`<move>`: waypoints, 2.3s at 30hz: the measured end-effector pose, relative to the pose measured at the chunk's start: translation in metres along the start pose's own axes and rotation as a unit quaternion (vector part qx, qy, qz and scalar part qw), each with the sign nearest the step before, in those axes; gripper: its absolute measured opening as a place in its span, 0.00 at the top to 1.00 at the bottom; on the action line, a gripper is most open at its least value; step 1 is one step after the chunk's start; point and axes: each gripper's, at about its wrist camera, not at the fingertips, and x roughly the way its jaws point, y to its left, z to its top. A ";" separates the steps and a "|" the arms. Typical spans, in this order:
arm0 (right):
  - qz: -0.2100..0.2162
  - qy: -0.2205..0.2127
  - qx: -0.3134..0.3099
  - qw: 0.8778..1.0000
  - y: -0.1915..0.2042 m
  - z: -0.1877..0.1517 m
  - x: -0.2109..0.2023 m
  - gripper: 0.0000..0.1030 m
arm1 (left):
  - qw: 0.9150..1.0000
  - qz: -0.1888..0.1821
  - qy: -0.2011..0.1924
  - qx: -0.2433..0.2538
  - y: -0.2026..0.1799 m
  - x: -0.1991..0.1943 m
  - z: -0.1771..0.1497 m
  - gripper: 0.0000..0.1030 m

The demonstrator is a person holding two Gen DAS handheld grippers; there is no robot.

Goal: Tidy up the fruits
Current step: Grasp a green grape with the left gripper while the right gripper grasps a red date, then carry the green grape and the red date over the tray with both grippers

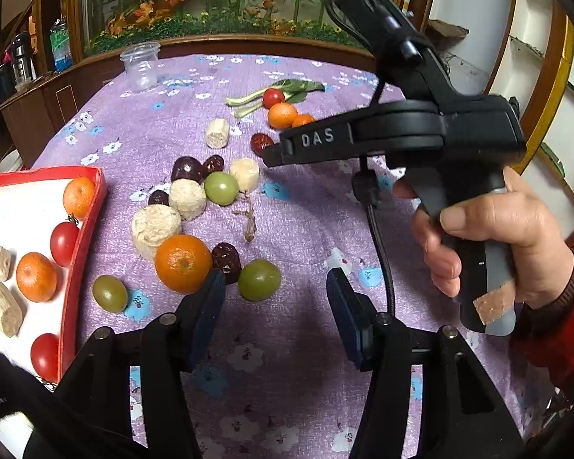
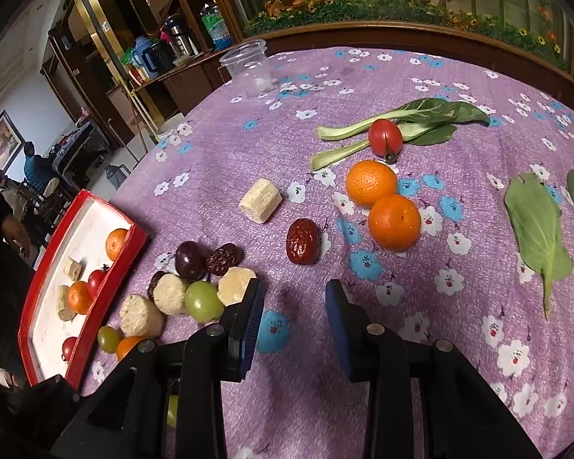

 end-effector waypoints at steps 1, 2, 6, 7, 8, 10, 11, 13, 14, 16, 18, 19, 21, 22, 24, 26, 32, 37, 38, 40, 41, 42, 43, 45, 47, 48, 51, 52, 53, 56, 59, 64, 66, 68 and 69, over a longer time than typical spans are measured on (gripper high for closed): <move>0.000 0.001 0.001 1.000 0.000 0.001 0.003 0.67 | 1.000 0.000 0.004 -0.001 0.001 0.003 0.000 0.48; 0.000 0.002 0.001 1.000 -0.001 0.001 0.005 0.67 | 1.000 0.000 0.008 -0.004 0.002 0.007 0.000 0.48; 0.000 0.003 -0.001 1.000 -0.001 0.004 0.013 0.67 | 1.000 0.006 0.013 -0.014 0.006 0.016 0.002 0.58; 0.000 0.003 -0.001 1.000 -0.001 0.006 0.014 0.67 | 1.000 0.005 0.015 -0.017 0.007 0.017 0.002 0.62; 0.000 0.002 -0.002 1.000 -0.001 0.007 0.016 0.67 | 1.000 0.004 0.017 -0.020 0.008 0.018 0.003 0.64; -0.001 0.001 -0.006 1.000 0.001 0.010 0.018 0.69 | 1.000 0.004 0.018 -0.022 0.009 0.020 0.003 0.69; -0.004 0.002 -0.009 1.000 0.002 0.012 0.020 0.70 | 1.000 0.005 0.017 -0.021 0.008 0.020 0.003 0.70; -0.009 -0.001 -0.012 1.000 0.003 0.015 0.023 0.70 | 1.000 0.005 0.016 -0.022 0.009 0.021 0.003 0.74; -0.011 -0.001 -0.012 1.000 0.003 0.017 0.025 0.71 | 1.000 0.004 0.016 -0.023 0.009 0.021 0.004 0.74; -0.014 -0.002 -0.012 1.000 0.003 0.019 0.027 0.74 | 1.000 0.001 0.016 -0.026 0.011 0.021 0.004 0.77; -0.024 -0.004 -0.017 1.000 0.004 0.021 0.029 0.79 | 1.000 -0.002 0.015 -0.026 0.012 0.021 0.003 0.78; -0.029 -0.005 -0.023 0.999 0.006 0.022 0.030 0.79 | 1.000 -0.002 0.015 -0.025 0.011 0.021 0.003 0.78; -0.040 -0.007 -0.038 0.998 0.011 0.022 0.032 0.79 | 1.000 -0.003 0.014 -0.025 0.011 0.020 0.002 0.78; -0.048 -0.010 -0.051 0.998 0.015 0.021 0.032 0.79 | 1.000 -0.005 0.013 -0.026 0.012 0.019 0.001 0.78; -0.056 -0.013 -0.067 0.996 0.018 0.020 0.033 0.79 | 1.000 -0.007 0.013 -0.028 0.013 0.019 0.000 0.78; -0.055 -0.014 -0.071 0.996 0.018 0.019 0.033 0.80 | 0.999 -0.008 0.014 -0.028 0.013 0.018 -0.001 0.78; -0.038 -0.017 -0.052 0.998 0.010 0.015 0.026 0.80 | 0.999 -0.014 0.012 -0.029 0.015 0.017 -0.002 0.78; -0.036 -0.017 -0.045 0.998 0.008 0.012 0.018 0.80 | 0.999 -0.015 0.012 -0.030 0.015 0.017 -0.002 0.78; -0.037 -0.017 -0.045 0.998 0.009 0.011 0.016 0.80 | 0.999 -0.015 0.012 -0.030 0.015 0.017 -0.002 0.78; -0.035 -0.017 -0.042 0.998 0.008 0.010 0.014 0.80 | 0.999 -0.015 0.012 -0.030 0.015 0.017 -0.002 0.78; -0.035 -0.018 -0.041 0.998 0.008 0.009 0.013 0.80 | 0.999 -0.015 0.012 -0.030 0.015 0.017 -0.002 0.78; -0.035 -0.019 -0.041 0.998 0.009 0.008 0.010 0.80 | 0.999 -0.015 0.012 -0.029 0.015 0.017 -0.002 0.78; -0.034 -0.019 -0.041 0.998 0.009 0.008 0.009 0.80 | 0.999 -0.015 0.012 -0.030 0.015 0.017 -0.002 0.78; -0.033 -0.021 -0.040 0.998 0.010 0.006 0.006 0.80 | 0.999 -0.015 0.013 -0.029 0.015 0.016 -0.002 0.78; -0.030 -0.022 -0.039 0.999 0.011 0.004 0.002 0.80 | 0.999 -0.016 0.013 -0.029 0.015 0.015 -0.004 0.78; -0.029 -0.023 -0.039 0.999 0.012 0.003 0.000 0.80 | 0.999 -0.016 0.013 -0.029 0.015 0.014 -0.005 0.78; -0.025 -0.026 -0.038 0.999 0.014 0.000 -0.006 0.80 | 0.999 -0.016 0.011 -0.029 0.015 0.010 -0.007 0.78; -0.022 -0.026 -0.037 0.999 0.016 -0.002 -0.008 0.80 | 0.999 -0.016 0.010 -0.029 0.016 0.008 -0.007 0.78; -0.020 -0.026 -0.037 0.999 0.017 -0.003 -0.010 0.80 | 0.999 -0.016 0.009 -0.028 0.016 0.006 -0.008 0.78; -0.017 -0.030 -0.037 0.999 0.021 -0.007 -0.019 0.80 | 0.999 -0.014 0.006 -0.028 0.017 0.000 -0.010 0.78; -0.012 -0.032 -0.037 0.999 0.026 -0.012 -0.027 0.80 | 0.999 -0.013 0.003 -0.030 0.020 -0.007 -0.012 0.78; -0.009 -0.037 -0.042 0.998 0.037 -0.021 -0.040 0.80 | 0.999 -0.008 -0.002 -0.031 0.024 -0.020 -0.015 0.78; -0.007 -0.038 -0.044 0.998 0.041 -0.024 -0.045 0.80 | 0.999 -0.006 -0.005 -0.032 0.025 -0.025 -0.016 0.78; -0.005 -0.040 -0.047 0.998 0.046 -0.027 -0.048 0.80 | 0.999 -0.005 -0.008 -0.032 0.027 -0.030 -0.017 0.78; -0.005 -0.040 -0.048 0.998 0.049 -0.029 -0.050 0.80 | 0.999 -0.004 -0.009 -0.032 0.027 -0.033 -0.018 0.78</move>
